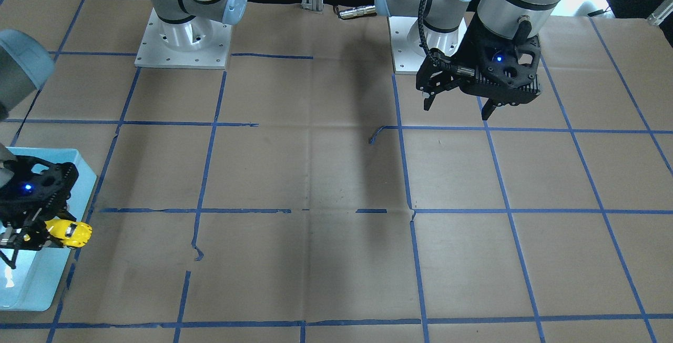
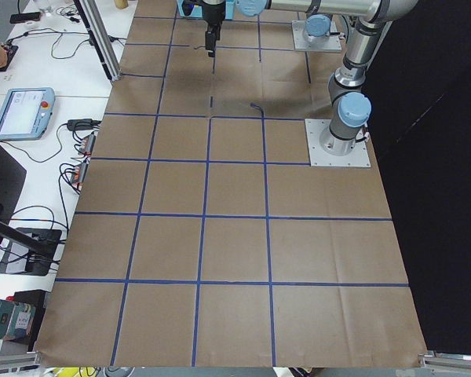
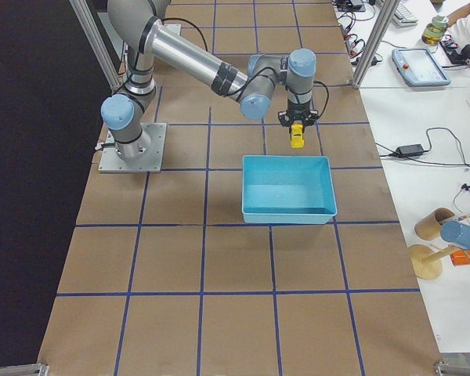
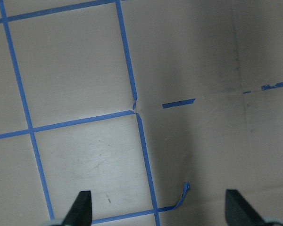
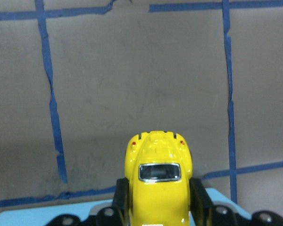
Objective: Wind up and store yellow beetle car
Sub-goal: 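Lift the car and carry it over the light-blue bin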
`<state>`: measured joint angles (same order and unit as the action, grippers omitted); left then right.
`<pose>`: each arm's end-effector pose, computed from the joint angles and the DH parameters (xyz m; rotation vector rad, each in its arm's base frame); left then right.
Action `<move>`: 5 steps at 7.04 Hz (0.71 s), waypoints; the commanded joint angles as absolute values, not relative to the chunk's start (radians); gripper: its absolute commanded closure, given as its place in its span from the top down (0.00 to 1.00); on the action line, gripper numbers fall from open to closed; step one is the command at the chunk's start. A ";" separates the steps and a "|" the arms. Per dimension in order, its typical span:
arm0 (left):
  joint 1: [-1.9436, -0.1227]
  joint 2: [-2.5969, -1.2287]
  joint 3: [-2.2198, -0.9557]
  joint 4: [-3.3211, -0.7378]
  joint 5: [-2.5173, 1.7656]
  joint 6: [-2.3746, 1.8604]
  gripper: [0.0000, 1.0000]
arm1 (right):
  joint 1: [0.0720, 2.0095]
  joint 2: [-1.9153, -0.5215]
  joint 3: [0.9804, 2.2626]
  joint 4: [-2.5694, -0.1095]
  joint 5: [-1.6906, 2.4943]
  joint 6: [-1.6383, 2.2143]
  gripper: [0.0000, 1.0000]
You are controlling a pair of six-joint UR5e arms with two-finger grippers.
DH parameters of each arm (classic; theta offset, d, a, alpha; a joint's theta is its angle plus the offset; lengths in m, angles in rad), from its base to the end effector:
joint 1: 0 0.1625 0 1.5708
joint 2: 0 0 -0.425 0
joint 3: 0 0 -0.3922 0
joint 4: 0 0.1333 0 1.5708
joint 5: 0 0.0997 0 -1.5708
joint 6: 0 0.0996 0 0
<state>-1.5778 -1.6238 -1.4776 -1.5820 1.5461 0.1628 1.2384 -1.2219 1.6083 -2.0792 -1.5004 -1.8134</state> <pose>-0.1394 -0.5160 0.5060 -0.2650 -3.1076 0.0481 -0.0696 -0.6315 0.3276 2.0710 -2.2561 0.1841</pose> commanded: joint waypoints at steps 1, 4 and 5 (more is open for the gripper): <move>-1.580 -1.620 -1.476 -1.582 1.543 0.153 0.99 | 1.143 -1.236 1.600 -2.033 -1.514 -1.853 0.08; -1.578 -1.614 -1.479 -1.582 1.548 0.153 0.99 | 1.057 -1.233 1.594 -2.017 -1.572 -1.610 0.12; -1.578 -1.611 -1.479 -1.585 1.543 0.152 0.99 | 1.046 -1.227 1.591 -2.019 -1.572 -1.524 0.12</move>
